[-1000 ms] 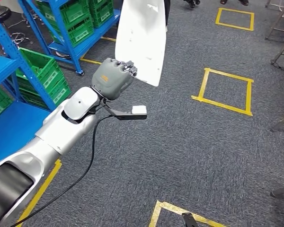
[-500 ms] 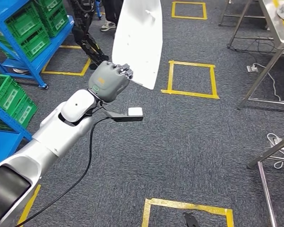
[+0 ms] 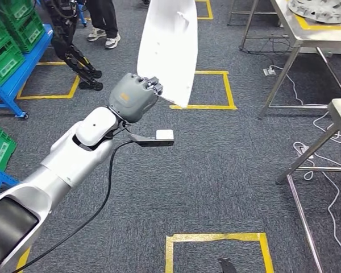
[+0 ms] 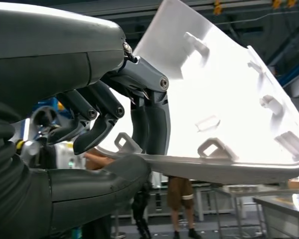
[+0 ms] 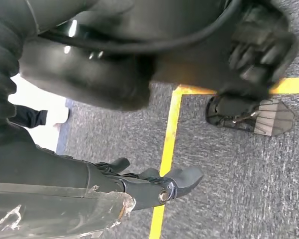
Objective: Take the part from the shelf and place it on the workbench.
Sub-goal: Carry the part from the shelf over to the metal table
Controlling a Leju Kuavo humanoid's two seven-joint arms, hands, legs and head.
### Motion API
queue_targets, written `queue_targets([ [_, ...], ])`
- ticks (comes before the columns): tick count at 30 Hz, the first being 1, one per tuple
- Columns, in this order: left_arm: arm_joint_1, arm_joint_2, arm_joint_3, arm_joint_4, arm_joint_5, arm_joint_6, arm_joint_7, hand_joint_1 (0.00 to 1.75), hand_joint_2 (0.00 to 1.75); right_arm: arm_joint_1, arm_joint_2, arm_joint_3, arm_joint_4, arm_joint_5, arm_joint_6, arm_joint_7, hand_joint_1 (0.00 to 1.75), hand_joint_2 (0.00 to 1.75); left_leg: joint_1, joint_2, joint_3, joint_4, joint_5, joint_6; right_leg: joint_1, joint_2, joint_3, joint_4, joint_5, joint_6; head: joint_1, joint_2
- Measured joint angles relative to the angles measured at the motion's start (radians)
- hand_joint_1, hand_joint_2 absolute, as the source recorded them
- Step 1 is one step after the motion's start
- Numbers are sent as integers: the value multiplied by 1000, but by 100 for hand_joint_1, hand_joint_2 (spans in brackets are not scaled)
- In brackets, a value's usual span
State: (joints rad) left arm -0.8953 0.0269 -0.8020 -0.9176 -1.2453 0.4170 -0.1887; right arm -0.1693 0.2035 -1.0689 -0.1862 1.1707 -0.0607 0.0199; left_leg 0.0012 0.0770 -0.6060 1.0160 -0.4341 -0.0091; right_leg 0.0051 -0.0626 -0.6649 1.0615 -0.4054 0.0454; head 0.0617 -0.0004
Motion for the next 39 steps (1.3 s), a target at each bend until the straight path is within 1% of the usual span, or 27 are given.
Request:
queue_targets([
  [1,-1,1,0,-1,0,0,0,175,175,-1,1,0,0,0,0,0,0,175,-3,9,2,0,-1,-4,3,-4,8,-16,0,-6,-1,0],
  [3,-1,3,-1,-1,0,-2,0,175,175,-2,2,0,0,0,0,0,0,175,-4,29,6,-3,-4,-13,5,23,7,-18,3,-18,-2,0],
  [4,-1,4,-2,-2,0,-2,0,175,175,-2,2,0,0,0,0,0,0,175,-2,26,7,0,-11,-19,3,35,7,-21,4,-24,-3,0],
  [6,-1,6,-2,-3,0,-2,0,175,175,-2,2,0,0,1,-1,2,0,175,1,-14,-17,57,-52,-27,-2,57,9,-26,10,-35,-7,0],
  [8,3,11,-4,-4,0,-2,1,175,175,-3,2,0,0,1,-1,2,0,175,2,-60,-81,191,-115,-29,-4,81,9,-27,12,-41,-11,0],
  [9,6,13,-4,-4,0,-2,1,175,175,-3,2,0,0,1,-1,2,0,175,2,-68,-113,251,-134,-30,-5,96,9,-26,12,-42,-12,0],
  [10,10,15,-5,-4,0,-2,1,175,175,-3,2,0,0,2,-1,3,0,175,2,-72,-132,282,-135,-29,-5,110,9,-26,13,-42,-12,0],
  [11,12,15,-6,-4,0,-2,1,175,175,-2,2,0,0,3,0,3,0,175,3,-74,-133,273,-115,-28,-6,126,9,-26,13,-41,-13,0],
  [12,13,16,-6,-4,0,-2,1,175,175,-2,2,0,0,3,0,3,0,175,4,-79,-114,229,-81,-26,-8,141,9,-26,14,-40,-13,0],
  [14,10,19,-6,-4,0,-1,1,175,175,-3,2,0,0,5,-1,3,0,175,11,-125,-52,95,-16,-26,-10,170,6,-22,16,-32,-14,0],
  [16,8,21,-6,-6,0,-1,1,175,175,-5,2,0,0,7,-1,3,0,175,16,-165,-15,16,5,-25,-13,194,-3,-21,19,-19,-16,0],
  [17,8,21,-7,-7,0,-1,1,175,175,-5,2,0,0,7,-2,3,0,175,16,-168,-10,4,4,-21,-14,206,-8,-22,22,-12,-17,0],
  [18,8,20,-7,-8,0,-1,1,175,175,-3,2,0,0,8,-2,3,0,175,15,-154,-10,5,5,-15,-17,217,-11,-27,25,-5,-17,0],
  [19,8,19,-8,-8,0,-1,1,175,175,-1,2,0,0,8,-2,3,0,175,15,-141,-9,2,7,-7,-17,213,-16,-26,25,1,-17,0],
  [21,6,18,-8,-10,0,-1,1,175,175,-1,2,0,0,9,-2,3,0,175,15,-115,-7,-4,12,7,-12,156,-45,26,-6,9,-9,0],
  [23,6,19,-8,-11,0,-1,0,175,175,-5,2,0,0,11,-2,4,0,175,10,-90,-6,-4,11,14,-10,87,-106,154,-69,13,-2,0],
  [24,7,20,-8,-11,0,-1,0,175,175,-7,2,0,0,12,-2,4,0,175,7,-76,-6,-4,10,16,-10,74,-135,216,-94,15,-2,0],
  [25,8,21,-9,-11,0,-1,0,175,175,-7,2,0,0,13,-2,4,0,175,5,-63,-5,-4,9,17,-11,69,-150,252,-103,15,-2,0],
  [26,9,21,-9,-11,0,-1,-1,175,175,-7,2,0,0,14,-2,4,0,175,4,-50,-5,-4,8,16,-11,67,-147,250,-95,14,-2,0],
  [27,9,21,-10,-11,0,-1,-1,175,175,-7,2,0,0,14,-2,4,0,175,4,-38,-3,-4,6,16,-10,62,-121,207,-70,13,-2,0],
  [29,8,22,-10,-11,0,-1,-2,175,175,-8,2,0,0,15,-2,4,0,175,0,-16,2,-4,2,10,-4,25,-37,66,-16,5,-2,0],
  [31,6,22,-9,-11,0,-1,-2,175,175,-11,2,0,0,16,-2,4,0,175,-5,2,6,-3,-3,2,3,-1,10,-16,5,-5,-4,0],
  [32,5,23,-9,-11,0,-1,-2,175,175,-12,2,0,0,16,-2,4,0,175,-7,11,8,-4,-4,-2,6,2,12,-22,3,-10,-4,0],
  [34,5,22,-9,-12,0,0,-2,175,175,-12,2,0,0,16,-3,5,0,175,-4,24,12,-4,-8,-13,5,27,10,-27,8,-20,-4,0],
  [36,5,24,-7,-14,1,1,-2,175,175,-13,2,1,0,17,-3,5,0,175,-1,-6,-3,35,-38,-23,-1,50,13,-33,14,-31,-7,0],
  [38,7,29,-6,-14,2,2,-2,175,175,-17,2,1,0,17,-4,6,0,175,1,-53,-58,151,-98,-29,-6,74,14,-35,16,-38,-13,0],
  [39,10,32,-5,-14,2,2,-3,175,175,-18,3,1,0,17,-4,6,0,175,1,-64,-92,217,-124,-31,-7,87,14,-35,17,-40,-15,0],
])
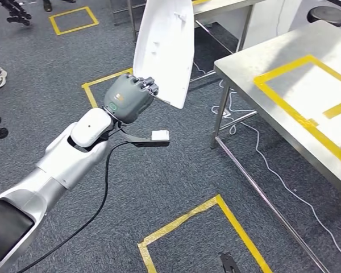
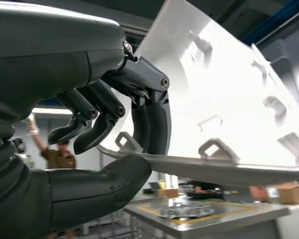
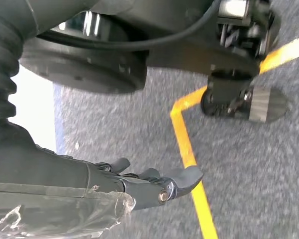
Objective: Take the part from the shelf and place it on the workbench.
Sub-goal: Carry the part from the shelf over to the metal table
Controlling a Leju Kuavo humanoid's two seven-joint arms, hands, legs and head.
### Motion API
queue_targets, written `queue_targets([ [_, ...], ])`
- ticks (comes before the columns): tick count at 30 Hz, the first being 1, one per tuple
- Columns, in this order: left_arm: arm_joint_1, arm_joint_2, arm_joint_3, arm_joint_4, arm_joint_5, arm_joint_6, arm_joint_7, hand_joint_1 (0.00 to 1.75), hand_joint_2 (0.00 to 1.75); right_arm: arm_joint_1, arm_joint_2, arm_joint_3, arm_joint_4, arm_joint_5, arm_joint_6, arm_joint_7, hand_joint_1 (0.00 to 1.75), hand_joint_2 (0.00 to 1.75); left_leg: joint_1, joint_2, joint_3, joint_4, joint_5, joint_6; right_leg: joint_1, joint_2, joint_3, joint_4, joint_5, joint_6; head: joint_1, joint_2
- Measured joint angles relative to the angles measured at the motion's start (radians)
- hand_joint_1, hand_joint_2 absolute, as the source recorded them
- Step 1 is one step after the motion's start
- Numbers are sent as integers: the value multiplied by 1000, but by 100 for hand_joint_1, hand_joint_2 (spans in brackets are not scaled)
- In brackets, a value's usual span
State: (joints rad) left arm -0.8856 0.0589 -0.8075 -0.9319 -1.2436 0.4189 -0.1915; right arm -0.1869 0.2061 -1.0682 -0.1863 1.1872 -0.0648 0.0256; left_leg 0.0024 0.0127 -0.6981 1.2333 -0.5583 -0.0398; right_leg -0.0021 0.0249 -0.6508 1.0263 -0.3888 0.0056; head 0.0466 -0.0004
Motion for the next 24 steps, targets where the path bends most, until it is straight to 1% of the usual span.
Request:
queue_targets([
  [1,4,2,0,0,0,0,0,175,175,0,0,0,0,0,0,0,0,175,0,-4,-25,45,-11,-1,-1,14,0,0,0,-1,-1,0],
  [2,7,4,0,0,0,0,-1,175,175,2,1,0,0,0,1,0,0,175,0,-6,-34,56,-2,-1,-3,29,0,0,1,0,0,0],
  [3,9,5,0,0,0,0,-1,175,175,3,1,0,0,0,1,0,0,175,2,-10,-24,29,25,-1,-5,45,0,0,2,2,-1,0],
  [4,9,6,0,0,0,0,-1,175,175,4,2,0,0,0,1,1,0,175,4,-21,2,-28,63,-2,-8,60,0,1,4,6,-1,0],
  [5,8,7,1,0,0,0,-1,175,175,4,2,0,0,0,1,1,0,175,11,-47,35,-96,96,-5,-9,74,-2,2,5,11,-2,0],
  [6,6,8,1,0,1,0,-1,175,175,3,2,0,0,0,1,1,0,175,17,-75,64,-157,117,-5,-9,86,-6,5,5,17,-3,0],
  [7,6,9,1,0,1,0,-1,175,175,2,2,0,0,0,1,0,0,175,21,-98,83,-196,126,-4,-10,97,-11,6,7,23,-3,0],
  [8,6,8,1,0,1,0,-2,175,175,2,2,0,0,0,1,0,0,175,23,-109,91,-213,125,0,-11,108,-16,5,10,31,-5,0],
  [9,7,8,1,-1,1,0,-3,175,175,3,2,0,0,0,1,0,0,175,21,-102,92,-218,123,7,-13,120,-20,3,14,38,-6,0],
  [10,7,7,1,-1,1,0,-4,175,175,6,2,0,0,0,1,0,0,175,20,-88,91,-218,126,15,-16,124,-25,0,17,44,-8,0],
  [11,6,5,0,-1,1,0,-4,175,175,9,2,0,0,0,1,1,0,175,20,-75,92,-219,127,23,-14,110,-31,6,13,48,-6,0],
  [12,5,4,1,-1,1,0,-4,175,175,11,2,0,0,0,1,1,0,175,20,-62,92,-221,129,30,-12,82,-45,29,-2,51,-2,0],
  [13,4,4,1,-2,1,0,-4,175,175,11,2,0,0,0,1,1,0,175,18,-49,92,-222,130,36,-9,45,-68,76,-27,52,1,0],
  [14,5,4,1,-2,1,0,-4,175,175,10,2,0,0,0,1,1,0,175,15,-36,93,-221,129,39,-7,11,-98,141,-60,54,5,0],
  [15,6,6,1,-3,1,-1,-4,175,175,9,3,0,0,0,1,1,0,175,11,-22,93,-221,128,42,-8,-8,-131,212,-90,55,6,0],
  [16,8,8,1,-3,1,-2,-4,175,175,8,3,0,0,0,1,0,0,175,8,-7,93,-221,128,43,-8,-16,-156,268,-110,56,6,0],
  [17,10,8,1,-3,1,-2,-4,175,175,9,3,0,0,0,1,0,0,175,7,7,94,-221,126,44,-8,-19,-165,289,-112,56,6,0],
  [18,11,9,0,-3,1,-3,-4,175,175,10,3,0,0,0,1,0,0,175,6,20,95,-221,125,44,-8,-21,-152,271,-97,56,6,0],
  [19,12,8,0,-3,1,-3,-4,175,175,11,3,0,0,0,1,0,0,175,6,32,97,-221,123,42,-8,-29,-119,214,-68,55,6,0],
  [20,12,8,0,-3,1,-3,-5,175,175,11,4,0,0,0,1,0,0,175,5,44,100,-221,120,39,-6,-50,-78,140,-41,54,6,0],
  [21,11,9,1,-3,1,-3,-6,175,175,10,4,0,0,0,2,0,0,175,2,53,103,-219,117,34,-4,-67,-41,76,-21,50,6,0],
  [22,11,10,1,-3,1,-3,-6,175,175,9,5,0,0,0,2,0,0,175,-1,62,105,-219,114,30,-1,-80,-16,34,-11,45,5,0],
  [23,10,10,1,-4,2,-4,-6,175,175,9,5,0,0,0,2,-1,0,175,-3,71,108,-219,112,25,2,-84,-7,17,-10,40,4,0],
  [24,9,11,2,-4,2,-4,-7,175,175,9,6,0,0,0,2,-1,0,175,-4,80,109,-220,111,20,4,-72,-8,16,-9,33,3,0],
])
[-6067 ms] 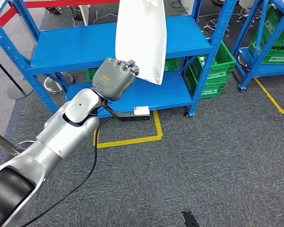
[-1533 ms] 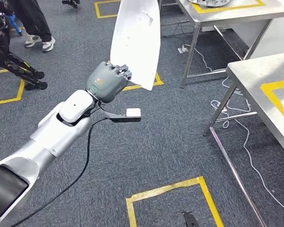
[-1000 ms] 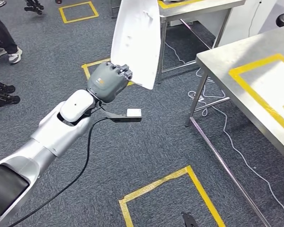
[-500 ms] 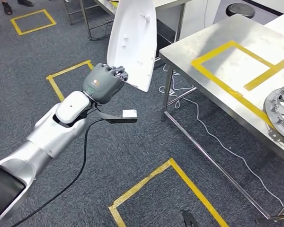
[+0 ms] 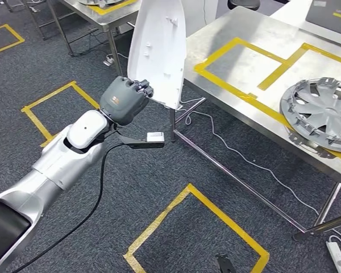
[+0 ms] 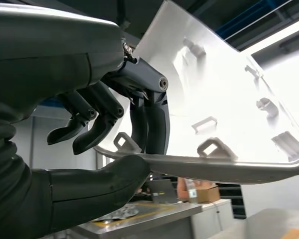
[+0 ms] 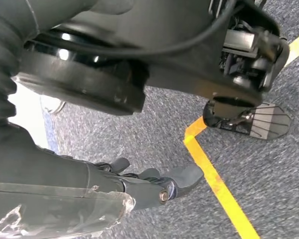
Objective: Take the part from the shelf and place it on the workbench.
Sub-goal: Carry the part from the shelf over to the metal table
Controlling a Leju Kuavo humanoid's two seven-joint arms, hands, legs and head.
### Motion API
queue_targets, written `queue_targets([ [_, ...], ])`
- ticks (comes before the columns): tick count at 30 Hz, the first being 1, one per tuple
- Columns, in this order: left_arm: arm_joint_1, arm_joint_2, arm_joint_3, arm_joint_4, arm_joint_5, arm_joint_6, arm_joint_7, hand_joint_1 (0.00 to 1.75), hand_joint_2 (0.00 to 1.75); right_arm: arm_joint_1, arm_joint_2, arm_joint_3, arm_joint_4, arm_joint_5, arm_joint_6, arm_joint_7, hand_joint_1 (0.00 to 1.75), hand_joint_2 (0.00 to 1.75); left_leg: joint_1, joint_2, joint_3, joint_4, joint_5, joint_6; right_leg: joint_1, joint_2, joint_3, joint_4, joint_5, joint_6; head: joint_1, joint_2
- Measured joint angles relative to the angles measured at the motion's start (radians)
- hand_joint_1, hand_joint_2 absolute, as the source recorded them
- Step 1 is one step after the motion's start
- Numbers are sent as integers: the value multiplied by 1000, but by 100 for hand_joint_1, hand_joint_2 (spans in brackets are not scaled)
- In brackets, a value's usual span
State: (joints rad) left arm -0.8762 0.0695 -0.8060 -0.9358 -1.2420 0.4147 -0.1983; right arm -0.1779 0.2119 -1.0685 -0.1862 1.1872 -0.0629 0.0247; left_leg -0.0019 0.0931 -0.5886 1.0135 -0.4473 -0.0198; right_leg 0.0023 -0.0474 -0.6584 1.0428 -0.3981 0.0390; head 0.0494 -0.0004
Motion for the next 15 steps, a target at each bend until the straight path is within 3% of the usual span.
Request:
queue_targets([
  [1,0,0,0,-1,0,0,0,175,175,1,0,0,0,0,0,0,0,175,2,6,2,-1,-2,-6,0,12,-1,-1,1,-6,-1,0],
  [3,-1,-1,0,-3,0,-1,-1,175,175,2,0,0,0,0,-1,0,0,175,7,-18,-3,18,-20,-18,-4,34,-1,-4,5,-17,-2,0],
  [5,-1,2,0,-4,0,-1,-1,175,175,-1,0,0,0,0,-1,-1,0,175,11,-66,-47,111,-72,-24,-9,55,0,-7,8,-27,-5,0],
  [7,3,4,0,-5,0,-2,-2,175,175,-4,1,0,0,0,0,-1,0,175,11,-84,-115,239,-122,-26,-11,80,-1,-7,9,-31,-8,0],
  [8,5,5,0,-5,0,-2,-2,175,175,-3,1,0,0,0,0,-1,0,175,11,-85,-135,272,-124,-26,-12,94,-1,-7,10,-32,-8,0],
  [9,6,5,0,-5,0,-3,-2,175,175,-2,1,0,0,0,0,-1,0,175,11,-87,-138,269,-107,-25,-12,109,-1,-7,11,-31,-8,0],
  [10,6,5,0,-5,0,-3,-2,175,175,0,1,0,0,0,0,-1,0,175,12,-91,-123,230,-74,-24,-14,124,-1,-6,12,-29,-8,0],
  [12,2,6,1,-5,0,-3,-2,175,175,0,1,0,0,0,0,-1,0,175,19,-134,-63,102,-9,-24,-15,152,-5,-4,14,-20,-10,0],
  [14,-3,5,1,-5,2,-5,-2,175,175,-2,1,0,0,0,0,0,0,175,25,-176,-26,20,12,-21,-15,175,-14,-4,18,-7,-12,0],
  [15,-4,4,1,-5,2,-7,-3,175,175,-1,1,0,0,0,0,0,0,175,25,-181,-22,9,9,-17,-17,186,-18,-6,22,0,-13,0],
])
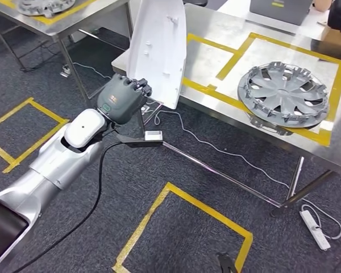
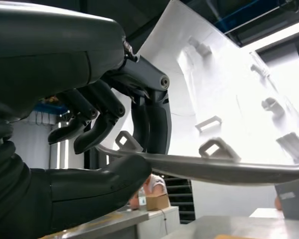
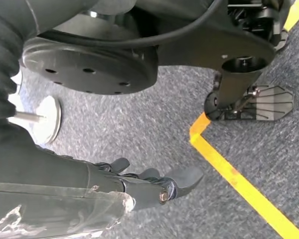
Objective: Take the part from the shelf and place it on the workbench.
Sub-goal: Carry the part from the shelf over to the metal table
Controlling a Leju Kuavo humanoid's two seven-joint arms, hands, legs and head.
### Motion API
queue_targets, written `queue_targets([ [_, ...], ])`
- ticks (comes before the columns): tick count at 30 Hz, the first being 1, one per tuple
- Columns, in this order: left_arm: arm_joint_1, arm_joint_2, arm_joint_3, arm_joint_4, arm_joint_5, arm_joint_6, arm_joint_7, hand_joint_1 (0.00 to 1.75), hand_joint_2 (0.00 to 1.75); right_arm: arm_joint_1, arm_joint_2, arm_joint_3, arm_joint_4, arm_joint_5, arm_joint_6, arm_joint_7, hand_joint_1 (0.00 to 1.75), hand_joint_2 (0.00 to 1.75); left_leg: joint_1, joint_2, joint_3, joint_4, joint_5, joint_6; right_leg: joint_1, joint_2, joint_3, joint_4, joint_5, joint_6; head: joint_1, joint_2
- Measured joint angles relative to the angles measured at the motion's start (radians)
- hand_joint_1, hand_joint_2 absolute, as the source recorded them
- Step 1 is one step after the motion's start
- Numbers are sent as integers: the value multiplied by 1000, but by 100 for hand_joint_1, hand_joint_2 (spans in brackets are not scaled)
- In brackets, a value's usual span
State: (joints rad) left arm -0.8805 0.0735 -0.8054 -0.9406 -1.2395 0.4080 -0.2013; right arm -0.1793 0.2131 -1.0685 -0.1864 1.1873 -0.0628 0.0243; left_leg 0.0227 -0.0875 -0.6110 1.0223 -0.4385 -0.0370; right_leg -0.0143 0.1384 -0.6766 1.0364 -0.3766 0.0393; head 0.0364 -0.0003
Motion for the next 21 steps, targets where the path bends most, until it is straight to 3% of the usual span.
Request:
queue_targets([
  [2,-2,-3,-1,0,2,-3,-2,175,175,4,0,0,0,0,0,0,0,175,-2,25,-1,-3,4,14,-4,8,-8,-6,6,13,-1,0],
  [4,-5,-7,0,-1,3,-5,-3,175,175,6,0,0,0,0,0,1,0,175,-1,50,0,-7,9,27,1,-45,-32,37,-21,20,6,0],
  [6,-6,-7,0,-1,4,-7,-3,175,175,3,0,0,0,1,0,1,0,175,-6,75,0,-8,8,34,4,-113,-89,161,-85,22,12,0],
  [8,-4,-6,-1,-1,4,-9,-4,175,175,1,0,0,0,1,0,1,0,175,-11,103,1,-8,6,37,4,-131,-138,270,-125,23,12,0],
  [9,-4,-6,-1,-1,4,-10,-5,175,175,1,0,0,0,1,0,1,0,175,-12,116,1,-7,5,37,4,-133,-137,274,-119,23,12,0],
  [11,-4,-7,-2,-1,4,-10,-5,175,175,1,0,0,0,1,0,1,0,175,-13,140,7,-7,1,34,5,-151,-76,170,-64,20,12,0],
  [13,-6,-7,-1,-1,4,-10,-6,175,175,-1,0,0,0,2,0,1,0,175,-19,161,13,-6,-6,26,13,-188,-4,46,-25,13,12,0],
  [15,-9,-6,-1,-1,5,-11,-6,175,175,-4,0,0,0,2,0,1,0,175,-25,179,18,-6,-10,17,19,-195,16,8,-21,2,11,0],
  [17,-10,-8,-1,-2,5,-11,-6,175,175,-4,0,0,0,2,0,1,0,175,-24,192,22,-8,-14,7,17,-170,13,6,-18,-10,11,0],
  [19,-11,-10,-1,-2,5,-11,-6,175,175,-4,0,0,0,1,0,1,0,175,-19,161,12,23,-39,-4,11,-147,16,1,-14,-22,10,0],
  [21,-10,-9,-1,-2,5,-11,-6,175,175,-6,0,0,0,1,-1,1,0,175,-16,110,-41,131,-95,-11,6,-125,17,-1,-11,-30,6,0],
])
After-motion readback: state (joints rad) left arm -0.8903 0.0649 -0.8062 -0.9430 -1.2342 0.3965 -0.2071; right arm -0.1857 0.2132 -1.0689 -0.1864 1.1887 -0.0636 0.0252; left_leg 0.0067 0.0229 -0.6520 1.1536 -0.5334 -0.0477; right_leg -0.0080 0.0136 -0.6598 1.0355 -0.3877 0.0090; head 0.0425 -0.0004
